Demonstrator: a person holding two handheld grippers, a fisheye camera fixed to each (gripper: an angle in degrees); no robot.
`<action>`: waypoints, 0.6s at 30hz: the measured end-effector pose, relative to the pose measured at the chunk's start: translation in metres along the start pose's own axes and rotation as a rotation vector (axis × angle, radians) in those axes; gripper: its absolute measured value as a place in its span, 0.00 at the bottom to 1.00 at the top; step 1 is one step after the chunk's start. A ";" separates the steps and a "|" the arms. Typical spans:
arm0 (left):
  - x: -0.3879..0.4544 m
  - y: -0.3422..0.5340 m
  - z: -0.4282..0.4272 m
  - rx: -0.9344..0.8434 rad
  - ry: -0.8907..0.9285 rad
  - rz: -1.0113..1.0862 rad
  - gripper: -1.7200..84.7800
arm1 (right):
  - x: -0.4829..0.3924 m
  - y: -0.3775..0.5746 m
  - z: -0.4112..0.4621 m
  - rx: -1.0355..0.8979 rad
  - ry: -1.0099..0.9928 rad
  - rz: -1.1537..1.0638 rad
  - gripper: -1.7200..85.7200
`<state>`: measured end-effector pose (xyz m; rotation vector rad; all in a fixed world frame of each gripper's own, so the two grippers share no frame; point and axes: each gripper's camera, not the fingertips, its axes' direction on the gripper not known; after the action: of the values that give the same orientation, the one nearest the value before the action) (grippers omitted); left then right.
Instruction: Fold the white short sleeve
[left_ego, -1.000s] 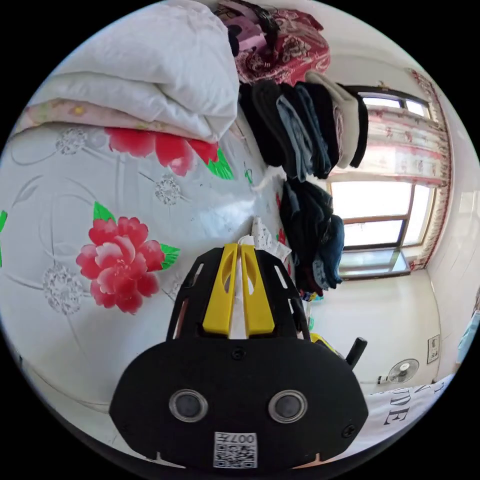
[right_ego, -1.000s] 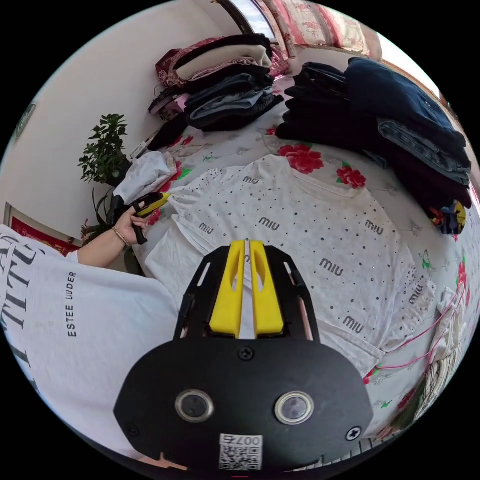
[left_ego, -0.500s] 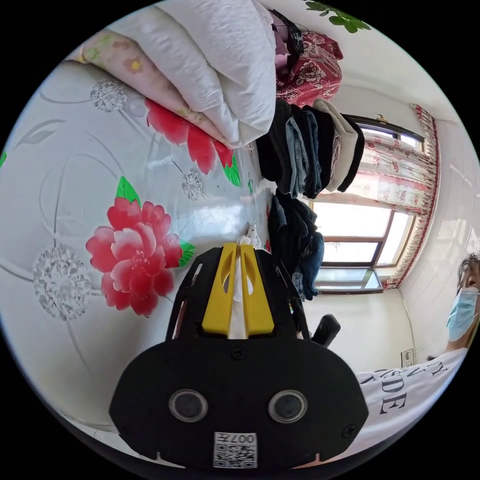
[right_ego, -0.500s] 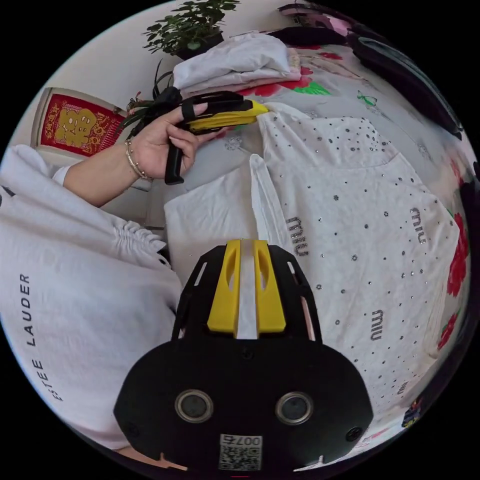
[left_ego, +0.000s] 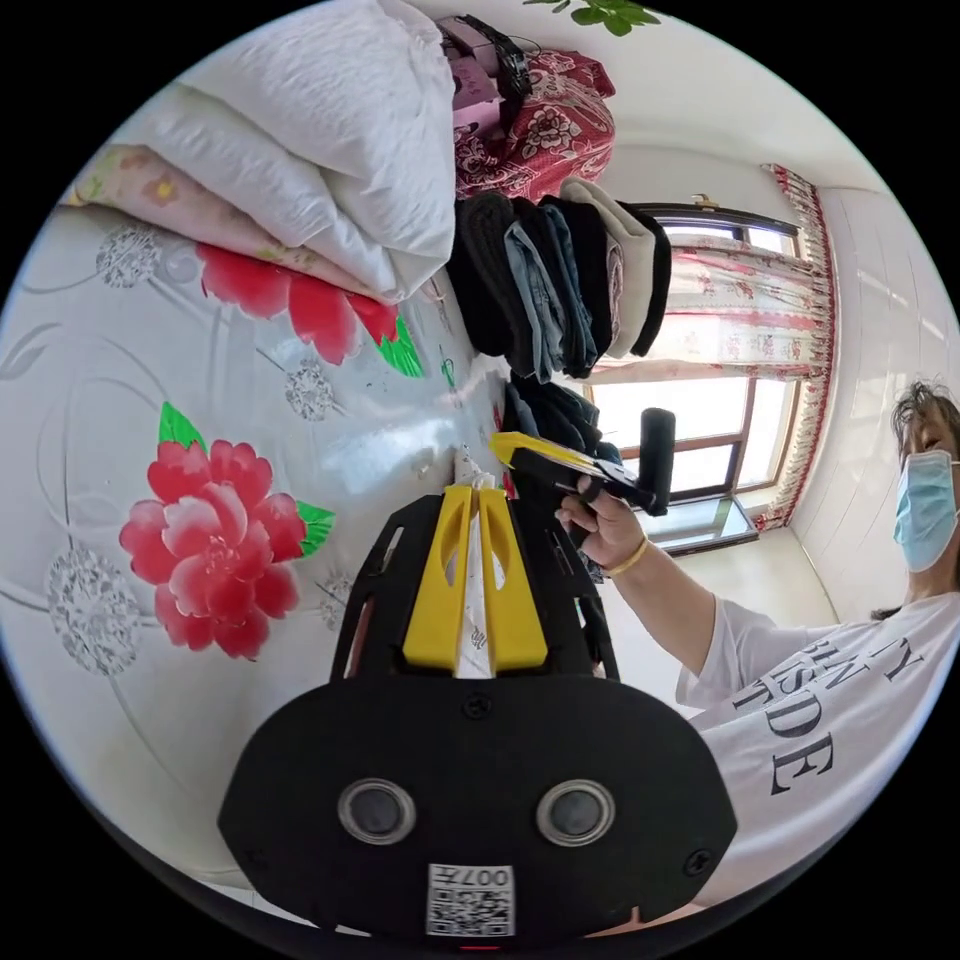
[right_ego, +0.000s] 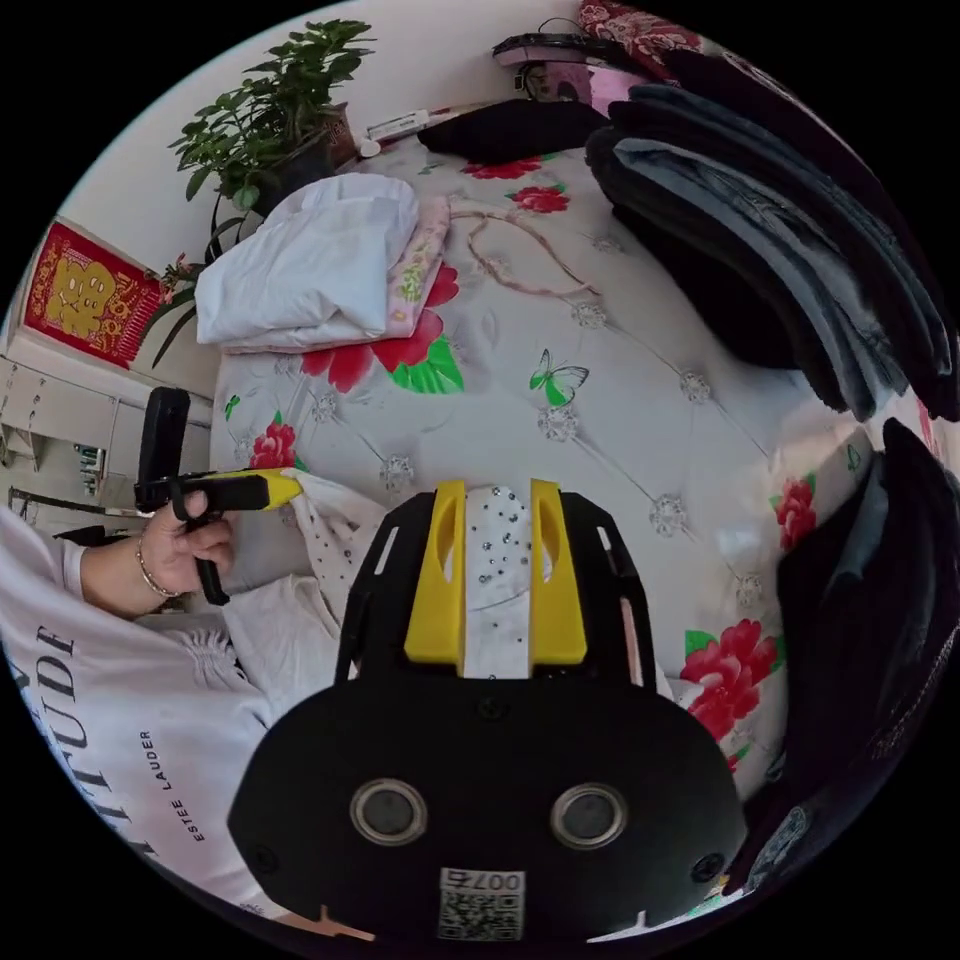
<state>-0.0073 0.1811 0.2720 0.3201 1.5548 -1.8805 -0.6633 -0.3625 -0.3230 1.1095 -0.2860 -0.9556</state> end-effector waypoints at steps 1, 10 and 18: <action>0.002 0.002 -0.001 -0.003 0.001 0.013 0.01 | 0.000 -0.014 0.015 -0.035 0.013 -0.009 0.06; -0.027 0.035 -0.009 0.040 0.093 -0.081 0.01 | -0.001 0.022 0.016 0.020 -0.030 -0.151 0.03; 0.036 0.055 0.028 -0.140 0.045 0.272 0.01 | 0.022 0.011 0.006 0.015 -0.101 -0.007 0.09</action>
<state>0.0063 0.1389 0.2156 0.4878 1.5763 -1.5577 -0.6485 -0.3821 -0.3169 1.0779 -0.3722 -1.0187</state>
